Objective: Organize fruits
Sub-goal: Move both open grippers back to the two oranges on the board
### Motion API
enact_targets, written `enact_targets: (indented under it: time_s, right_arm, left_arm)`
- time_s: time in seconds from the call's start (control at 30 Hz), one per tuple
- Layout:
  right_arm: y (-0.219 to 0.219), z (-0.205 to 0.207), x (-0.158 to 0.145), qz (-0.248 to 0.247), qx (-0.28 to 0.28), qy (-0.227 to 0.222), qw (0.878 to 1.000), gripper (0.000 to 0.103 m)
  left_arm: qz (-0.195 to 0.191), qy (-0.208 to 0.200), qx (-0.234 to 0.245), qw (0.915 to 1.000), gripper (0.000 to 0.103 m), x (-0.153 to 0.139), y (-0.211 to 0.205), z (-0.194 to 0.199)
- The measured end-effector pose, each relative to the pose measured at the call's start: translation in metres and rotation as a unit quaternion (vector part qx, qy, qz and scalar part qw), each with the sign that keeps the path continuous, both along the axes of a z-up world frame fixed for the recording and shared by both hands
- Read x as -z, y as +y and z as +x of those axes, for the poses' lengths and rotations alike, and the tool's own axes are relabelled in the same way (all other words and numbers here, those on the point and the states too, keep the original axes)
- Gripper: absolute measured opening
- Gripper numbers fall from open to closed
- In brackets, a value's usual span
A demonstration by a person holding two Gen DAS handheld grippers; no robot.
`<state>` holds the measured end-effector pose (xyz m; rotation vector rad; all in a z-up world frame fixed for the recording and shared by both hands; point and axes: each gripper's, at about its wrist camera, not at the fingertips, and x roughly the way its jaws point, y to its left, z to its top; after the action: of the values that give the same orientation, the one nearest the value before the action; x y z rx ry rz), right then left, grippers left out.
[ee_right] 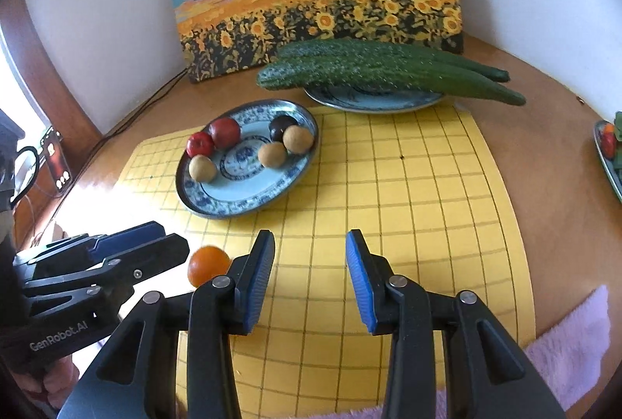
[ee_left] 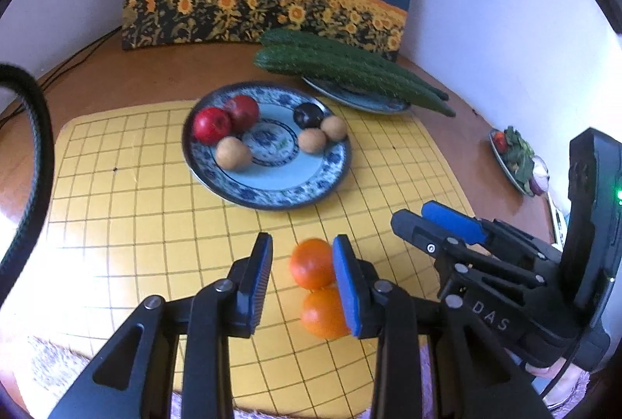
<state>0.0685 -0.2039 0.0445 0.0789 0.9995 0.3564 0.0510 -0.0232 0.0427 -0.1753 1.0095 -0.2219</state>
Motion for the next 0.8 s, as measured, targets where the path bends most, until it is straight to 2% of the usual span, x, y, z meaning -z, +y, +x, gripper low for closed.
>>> enact_targets:
  time_s: [0.27, 0.8]
  right_arm:
    - [-0.009, -0.013, 0.002, 0.007, 0.009, -0.002, 1.0, 0.039]
    - [-0.017, -0.017, 0.014, 0.025, 0.009, 0.01, 1.0, 0.039]
  left_arm:
    - [0.009, 0.019, 0.001, 0.9998, 0.033, 0.012, -0.008, -0.002]
    - [0.034, 0.016, 0.001, 0.9993, 0.033, 0.017, -0.022, 0.002]
